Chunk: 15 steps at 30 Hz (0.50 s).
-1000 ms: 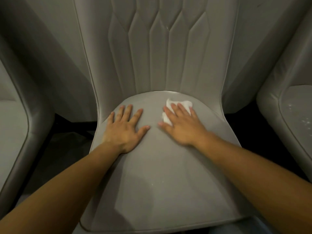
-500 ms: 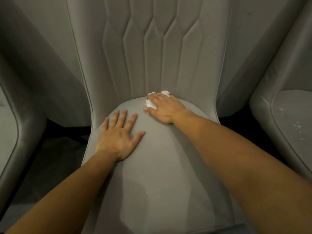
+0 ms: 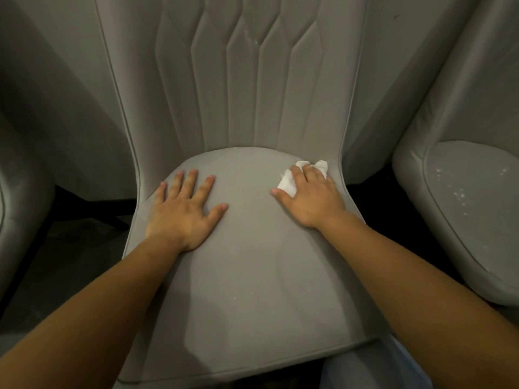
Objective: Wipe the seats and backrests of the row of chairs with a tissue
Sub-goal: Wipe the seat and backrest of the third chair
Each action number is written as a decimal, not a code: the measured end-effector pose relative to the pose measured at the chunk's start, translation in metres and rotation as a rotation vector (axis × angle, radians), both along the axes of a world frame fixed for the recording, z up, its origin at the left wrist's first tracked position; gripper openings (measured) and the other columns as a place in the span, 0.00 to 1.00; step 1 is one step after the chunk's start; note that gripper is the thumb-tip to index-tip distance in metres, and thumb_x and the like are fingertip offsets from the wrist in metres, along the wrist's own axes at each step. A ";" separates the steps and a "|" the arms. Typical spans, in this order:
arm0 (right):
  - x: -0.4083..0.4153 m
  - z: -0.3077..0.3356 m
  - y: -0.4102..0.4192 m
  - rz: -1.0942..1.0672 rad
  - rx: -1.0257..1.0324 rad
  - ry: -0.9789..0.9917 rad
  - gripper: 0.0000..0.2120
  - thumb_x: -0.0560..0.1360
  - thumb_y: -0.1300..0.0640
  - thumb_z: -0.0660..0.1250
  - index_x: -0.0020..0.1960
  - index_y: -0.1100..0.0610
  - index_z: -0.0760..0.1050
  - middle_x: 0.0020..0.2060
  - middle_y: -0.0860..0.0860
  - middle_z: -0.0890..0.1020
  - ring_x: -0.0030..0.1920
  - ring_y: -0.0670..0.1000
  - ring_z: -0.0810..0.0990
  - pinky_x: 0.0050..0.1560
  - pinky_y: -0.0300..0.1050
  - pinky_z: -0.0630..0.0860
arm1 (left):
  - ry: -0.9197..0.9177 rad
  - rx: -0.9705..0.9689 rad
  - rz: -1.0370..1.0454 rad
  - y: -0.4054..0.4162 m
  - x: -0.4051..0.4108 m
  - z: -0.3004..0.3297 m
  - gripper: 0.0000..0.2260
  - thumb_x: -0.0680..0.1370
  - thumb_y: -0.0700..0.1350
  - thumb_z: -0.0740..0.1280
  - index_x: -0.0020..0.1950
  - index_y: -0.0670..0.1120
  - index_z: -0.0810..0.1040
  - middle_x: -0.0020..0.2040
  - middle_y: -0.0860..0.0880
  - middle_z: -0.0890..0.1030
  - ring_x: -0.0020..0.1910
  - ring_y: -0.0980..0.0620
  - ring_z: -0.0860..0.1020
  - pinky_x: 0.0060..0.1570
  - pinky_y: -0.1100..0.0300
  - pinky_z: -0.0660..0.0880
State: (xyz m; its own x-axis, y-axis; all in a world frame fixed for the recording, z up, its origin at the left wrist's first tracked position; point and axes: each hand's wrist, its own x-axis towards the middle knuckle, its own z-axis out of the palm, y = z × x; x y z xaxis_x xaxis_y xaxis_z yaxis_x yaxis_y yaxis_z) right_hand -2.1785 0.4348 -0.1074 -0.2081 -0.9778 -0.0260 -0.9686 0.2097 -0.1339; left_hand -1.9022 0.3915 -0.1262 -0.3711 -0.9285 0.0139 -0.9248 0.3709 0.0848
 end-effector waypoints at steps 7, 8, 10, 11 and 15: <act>-0.002 0.010 0.104 0.021 0.112 0.007 0.47 0.70 0.21 0.43 0.81 0.47 0.51 0.81 0.54 0.53 0.80 0.56 0.48 0.78 0.57 0.46 | -0.014 -0.016 -0.007 -0.002 -0.003 -0.003 0.36 0.75 0.73 0.37 0.79 0.59 0.46 0.80 0.50 0.48 0.79 0.46 0.45 0.75 0.44 0.45; 0.000 0.012 0.124 0.023 0.123 0.013 0.49 0.68 0.19 0.41 0.81 0.48 0.50 0.81 0.55 0.52 0.80 0.57 0.48 0.78 0.57 0.45 | -0.016 -0.021 -0.006 -0.003 -0.003 -0.003 0.36 0.74 0.74 0.37 0.79 0.59 0.46 0.80 0.50 0.48 0.79 0.46 0.45 0.75 0.44 0.45; 0.005 0.014 0.165 0.020 0.128 0.000 0.51 0.68 0.19 0.40 0.81 0.48 0.50 0.81 0.56 0.52 0.81 0.57 0.48 0.79 0.57 0.45 | -0.018 -0.027 -0.004 -0.003 -0.004 -0.004 0.37 0.74 0.74 0.37 0.79 0.59 0.47 0.80 0.49 0.49 0.79 0.46 0.45 0.75 0.44 0.46; 0.008 0.014 0.185 0.016 0.119 -0.018 0.50 0.69 0.20 0.42 0.81 0.49 0.50 0.81 0.56 0.52 0.81 0.57 0.48 0.79 0.57 0.46 | -0.016 -0.027 -0.002 -0.002 -0.004 -0.004 0.37 0.74 0.74 0.37 0.79 0.59 0.47 0.80 0.49 0.49 0.79 0.46 0.45 0.75 0.44 0.45; 0.015 0.008 0.239 0.025 0.109 -0.007 0.46 0.74 0.22 0.45 0.82 0.49 0.47 0.81 0.55 0.50 0.81 0.55 0.44 0.79 0.61 0.48 | -0.018 -0.018 -0.002 -0.004 -0.002 -0.004 0.38 0.74 0.74 0.37 0.79 0.58 0.47 0.80 0.48 0.49 0.79 0.46 0.45 0.75 0.43 0.45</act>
State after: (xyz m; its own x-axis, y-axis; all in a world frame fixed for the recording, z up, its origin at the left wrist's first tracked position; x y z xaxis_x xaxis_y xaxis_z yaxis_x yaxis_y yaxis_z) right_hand -2.1637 0.6739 -0.0992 -0.1828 -0.9740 -0.1337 -0.9729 0.1988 -0.1182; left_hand -1.9045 0.3880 -0.1300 -0.3730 -0.9275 0.0241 -0.9255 0.3738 0.0616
